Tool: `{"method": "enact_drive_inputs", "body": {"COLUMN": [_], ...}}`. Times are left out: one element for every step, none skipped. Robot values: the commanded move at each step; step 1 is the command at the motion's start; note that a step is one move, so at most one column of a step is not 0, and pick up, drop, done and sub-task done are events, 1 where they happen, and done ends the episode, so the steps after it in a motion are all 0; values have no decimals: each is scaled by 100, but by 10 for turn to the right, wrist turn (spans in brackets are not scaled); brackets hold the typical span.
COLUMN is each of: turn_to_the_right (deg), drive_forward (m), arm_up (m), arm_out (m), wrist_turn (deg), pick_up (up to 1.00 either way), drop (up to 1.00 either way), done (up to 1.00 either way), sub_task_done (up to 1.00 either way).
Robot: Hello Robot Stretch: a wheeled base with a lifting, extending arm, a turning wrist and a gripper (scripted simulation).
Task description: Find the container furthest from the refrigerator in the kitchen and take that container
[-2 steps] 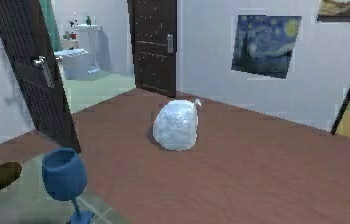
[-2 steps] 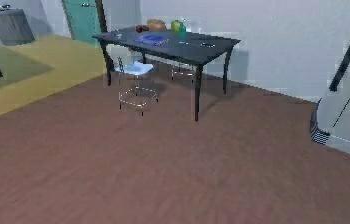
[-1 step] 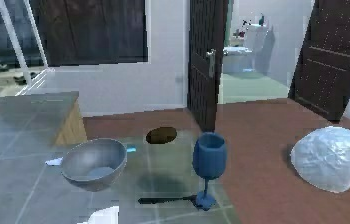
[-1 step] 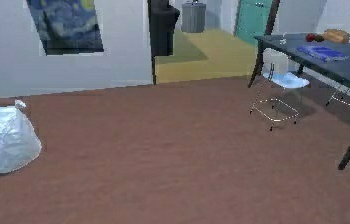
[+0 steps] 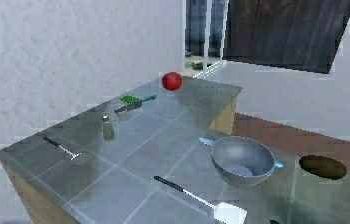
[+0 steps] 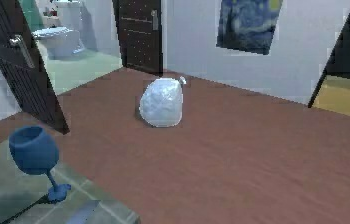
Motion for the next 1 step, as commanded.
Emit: {"method": "enact_drive_inputs", "body": {"turn_to_the_right": [-450], "drive_forward": [0], "arm_up": [0], "arm_out": [0], "wrist_turn": [0], "pick_up": [0], "drop": [0], "done": [0], "sub_task_done": [0]}}
